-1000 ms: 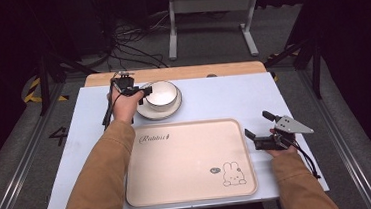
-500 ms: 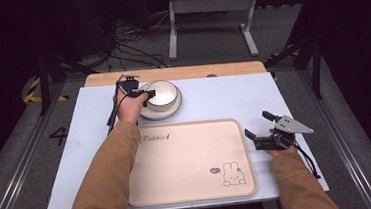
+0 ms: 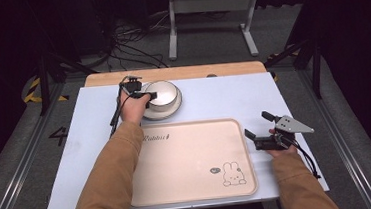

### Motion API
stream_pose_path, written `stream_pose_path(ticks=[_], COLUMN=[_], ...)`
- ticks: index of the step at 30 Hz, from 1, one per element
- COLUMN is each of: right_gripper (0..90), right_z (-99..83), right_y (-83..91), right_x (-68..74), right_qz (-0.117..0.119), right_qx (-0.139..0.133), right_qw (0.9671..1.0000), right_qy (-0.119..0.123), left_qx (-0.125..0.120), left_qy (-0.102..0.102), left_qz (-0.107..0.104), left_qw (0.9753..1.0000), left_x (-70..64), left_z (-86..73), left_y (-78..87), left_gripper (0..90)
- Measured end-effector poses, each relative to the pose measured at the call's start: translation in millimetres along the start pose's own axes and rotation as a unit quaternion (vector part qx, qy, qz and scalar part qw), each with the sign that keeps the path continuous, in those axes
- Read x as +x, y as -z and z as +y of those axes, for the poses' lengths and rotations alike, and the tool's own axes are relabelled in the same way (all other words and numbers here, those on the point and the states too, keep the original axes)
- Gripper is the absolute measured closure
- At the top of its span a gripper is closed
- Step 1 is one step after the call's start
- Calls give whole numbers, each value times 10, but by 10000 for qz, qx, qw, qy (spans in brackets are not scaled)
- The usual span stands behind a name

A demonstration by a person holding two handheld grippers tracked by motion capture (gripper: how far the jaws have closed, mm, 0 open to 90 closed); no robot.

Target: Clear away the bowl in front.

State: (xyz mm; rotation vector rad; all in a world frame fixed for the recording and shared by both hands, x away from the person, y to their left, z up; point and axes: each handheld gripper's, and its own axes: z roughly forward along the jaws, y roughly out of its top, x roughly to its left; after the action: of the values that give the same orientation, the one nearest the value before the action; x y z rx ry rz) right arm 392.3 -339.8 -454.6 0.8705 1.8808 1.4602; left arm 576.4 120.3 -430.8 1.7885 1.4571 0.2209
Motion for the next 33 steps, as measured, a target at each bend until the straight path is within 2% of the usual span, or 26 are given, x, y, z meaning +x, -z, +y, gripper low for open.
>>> stream_pose_path(ticks=[5,6,10,21,33], right_gripper=[23,23,23,24,24], right_z=[0,0,1,1,1], right_y=[-1,-2,-3,-2,-2], right_x=[2,2,3,0,0], right_qz=[24,42,51,79,76], right_qx=[1,-1,0,2,0], right_qw=[10000,10000,10000,10000,10000], right_qy=[1,4,-4,-37,-44], left_qx=[22,26,15,-44,-46], left_qy=[104,100,152,198,112], left_qz=[24,119,188,360,468], left_qw=[9999,9999,9997,9991,9988], left_x=[-7,-14,-7,-33,-53], left_z=[1,1,0,23,26], left_y=[-14,-19,-21,-26,-28], left_gripper=[663,687,733,800,805])
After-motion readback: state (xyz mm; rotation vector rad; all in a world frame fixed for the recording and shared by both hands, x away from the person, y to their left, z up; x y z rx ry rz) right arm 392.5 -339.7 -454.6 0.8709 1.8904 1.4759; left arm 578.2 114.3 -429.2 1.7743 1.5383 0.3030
